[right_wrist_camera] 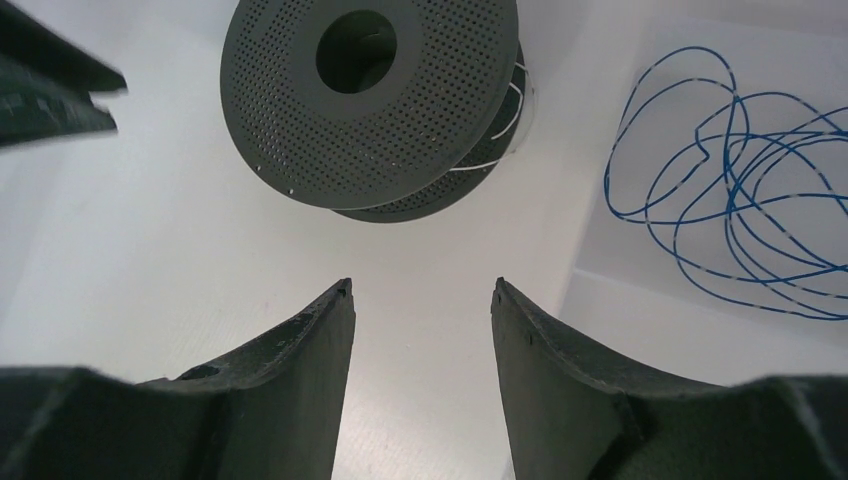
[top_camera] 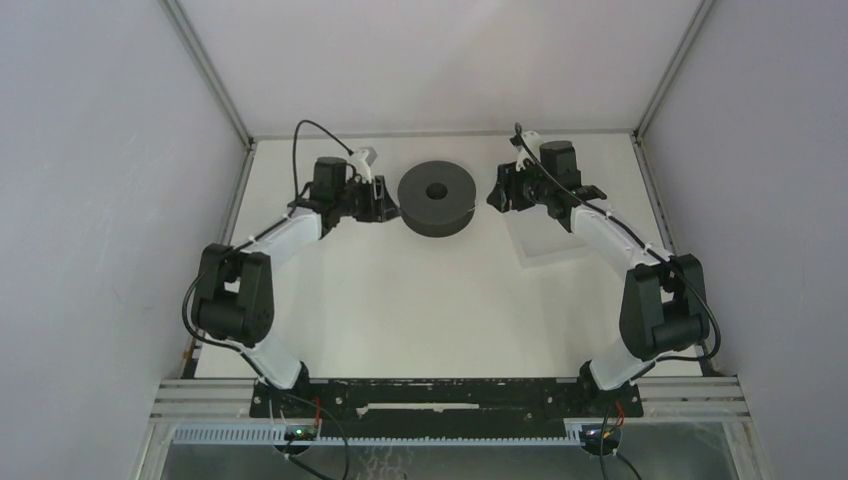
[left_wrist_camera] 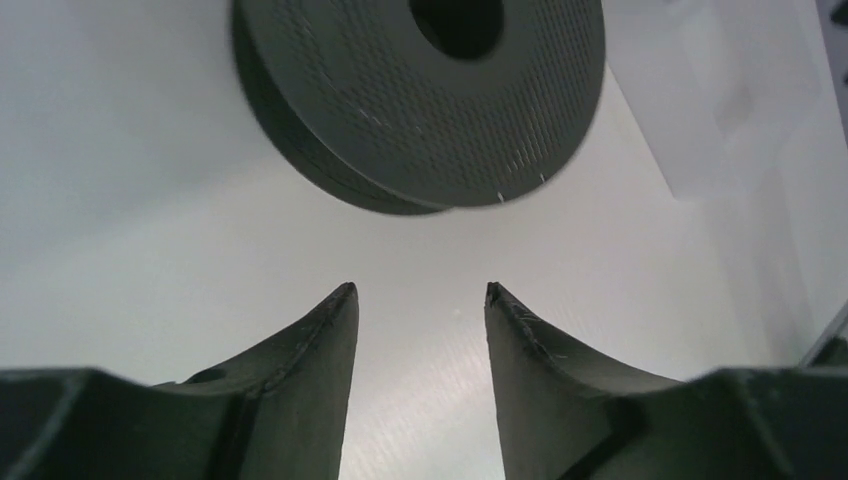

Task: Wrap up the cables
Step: Place the cable reel at the center of the board.

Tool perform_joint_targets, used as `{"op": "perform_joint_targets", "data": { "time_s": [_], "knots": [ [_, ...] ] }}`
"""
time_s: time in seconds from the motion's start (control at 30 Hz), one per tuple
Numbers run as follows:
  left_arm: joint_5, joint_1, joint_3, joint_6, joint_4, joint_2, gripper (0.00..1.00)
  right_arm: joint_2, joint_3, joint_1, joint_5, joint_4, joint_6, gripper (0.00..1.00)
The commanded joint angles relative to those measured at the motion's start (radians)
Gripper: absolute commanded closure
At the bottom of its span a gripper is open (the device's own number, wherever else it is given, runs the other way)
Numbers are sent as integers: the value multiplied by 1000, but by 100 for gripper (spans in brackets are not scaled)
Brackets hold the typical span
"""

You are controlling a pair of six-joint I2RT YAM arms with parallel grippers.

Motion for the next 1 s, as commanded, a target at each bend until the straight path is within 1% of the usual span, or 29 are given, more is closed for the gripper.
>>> {"op": "perform_joint_targets", "data": {
  "time_s": [0.0, 0.1, 0.17, 0.23, 0.3, 0.4, 0.53, 0.63, 0.7, 0.73, 0.8, 0.83, 0.97],
  "knots": [
    [-75, 40, 208, 73, -69, 57, 43, -42, 32, -6, 11, -1, -48, 40],
    [-95, 52, 363, 79, -130, 154, 35, -44, 32, -7, 4, -4, -43, 40],
    [-96, 53, 441, 75, -145, 210, 25, -38, 33, -6, -13, -3, -25, 40],
    [-93, 53, 520, 67, -169, 275, 20, -25, 33, -2, -35, 4, 15, 40],
    [-93, 54, 588, 49, -177, 342, 17, -11, 32, 9, -57, 12, 51, 39],
    [-57, 53, 691, 20, -197, 429, 14, 0, 33, 39, -56, 13, 54, 39],
    [6, 50, 797, -13, -231, 526, 9, 12, 33, 74, 7, 7, 78, 39],
    [8, 43, 830, -19, -234, 570, 8, 32, 14, 86, 28, 39, 155, 38],
    [24, 33, 842, -19, -235, 586, 8, 54, 13, 105, 49, 61, 189, 35],
    [38, 29, 846, -22, -233, 590, 8, 65, 13, 117, 64, 72, 206, 32],
    [53, 20, 844, -24, -230, 594, 10, 90, 17, 126, 88, 101, 240, 17],
    [52, 16, 838, -27, -226, 592, 12, 109, 28, 127, 97, 102, 261, 11],
    [46, 10, 808, -42, -198, 578, 18, 190, 94, 112, 104, 78, 322, 9]
  ]
}}
